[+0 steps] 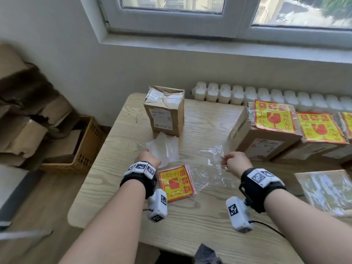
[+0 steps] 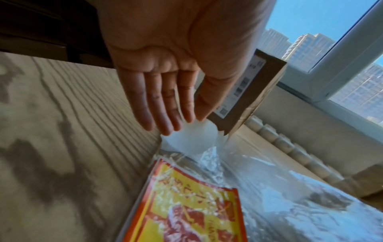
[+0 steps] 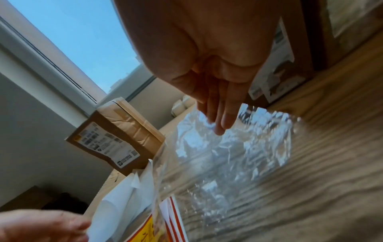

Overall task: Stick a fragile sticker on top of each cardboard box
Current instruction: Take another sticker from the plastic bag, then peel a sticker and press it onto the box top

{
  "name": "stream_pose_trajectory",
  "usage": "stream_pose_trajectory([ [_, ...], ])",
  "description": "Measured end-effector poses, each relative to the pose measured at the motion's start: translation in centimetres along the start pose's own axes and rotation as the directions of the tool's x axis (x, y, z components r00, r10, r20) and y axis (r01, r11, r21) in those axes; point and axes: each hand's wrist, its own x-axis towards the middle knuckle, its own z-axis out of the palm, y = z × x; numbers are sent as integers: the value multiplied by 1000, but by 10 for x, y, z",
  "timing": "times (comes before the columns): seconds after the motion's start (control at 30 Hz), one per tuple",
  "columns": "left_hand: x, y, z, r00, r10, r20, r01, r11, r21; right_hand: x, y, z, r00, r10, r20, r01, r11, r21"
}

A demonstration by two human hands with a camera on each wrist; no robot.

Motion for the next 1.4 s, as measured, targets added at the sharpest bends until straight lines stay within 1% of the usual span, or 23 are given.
stream_pose_trajectory([
  [0.03,2,-6,1,999,-39,-3,39,999,36,-2,-2,4,999,29,23,-30,999,43],
  [0.1,4,-15,6,994,-106,34,104,994,40,-5,-2,12,997,47,56,-47,999,-7],
  [0.17,7,-22,16,983,-161,83,162,987,-4,-6,1,21,980,99,172,-105,994,28],
  [0.2,9,-25,21,979,-176,102,180,983,-30,-6,2,27,962,143,233,-166,983,80],
  [0.23,13,-27,27,975,-186,118,194,979,-60,-7,4,32,942,164,294,-196,977,84],
  [0.3,12,-25,34,969,-172,175,191,977,-97,-9,10,41,914,174,368,-204,978,45],
  [0.37,9,-21,39,967,-143,212,170,979,-114,-14,13,49,896,170,410,-194,981,17],
  [0.47,3,-18,47,952,-118,281,138,989,-50,-17,17,52,880,167,444,-203,979,35],
  [0.53,-2,-17,51,945,-96,313,97,995,13,-16,21,53,887,171,430,-216,975,58],
  [0.57,-2,-17,54,943,-89,320,85,996,25,-14,23,54,899,167,405,-192,981,22],
  [0.63,-3,-14,56,928,-62,368,81,996,-36,-12,24,56,913,158,376,-153,987,-45],
  [0.67,-1,-14,58,912,-50,408,85,994,-70,-11,24,56,915,176,364,-168,984,-53],
  [0.73,1,-12,59,872,-33,488,104,987,-119,-9,25,56,915,215,341,-210,976,-51],
  [0.77,4,-13,60,856,-27,516,121,981,-149,-8,25,55,917,213,339,-213,976,-38],
  [0.83,-5,-8,52,832,-5,555,155,963,-222,-8,24,53,919,199,341,-214,977,8],
  [0.87,-9,-6,49,828,11,560,166,950,-264,-9,24,51,919,184,348,-202,979,14],
  [0.97,-13,-3,45,821,57,568,188,912,-364,-8,22,49,931,145,336,-141,989,-36],
  [1.07,-14,2,42,823,92,561,176,897,-405,-5,19,46,933,140,331,-137,990,-34],
  [1.1,-14,4,41,831,98,548,176,888,-424,-4,19,45,936,131,326,-128,991,-32],
  [1.2,-12,6,39,847,92,523,202,854,-478,-4,18,40,939,112,325,-132,990,39],
  [1.27,-12,6,38,856,89,509,203,847,-490,-2,19,40,939,99,329,-120,992,46],
  [1.4,-13,8,37,869,87,488,223,810,-542,1,17,41,946,108,304,-150,982,117],
])
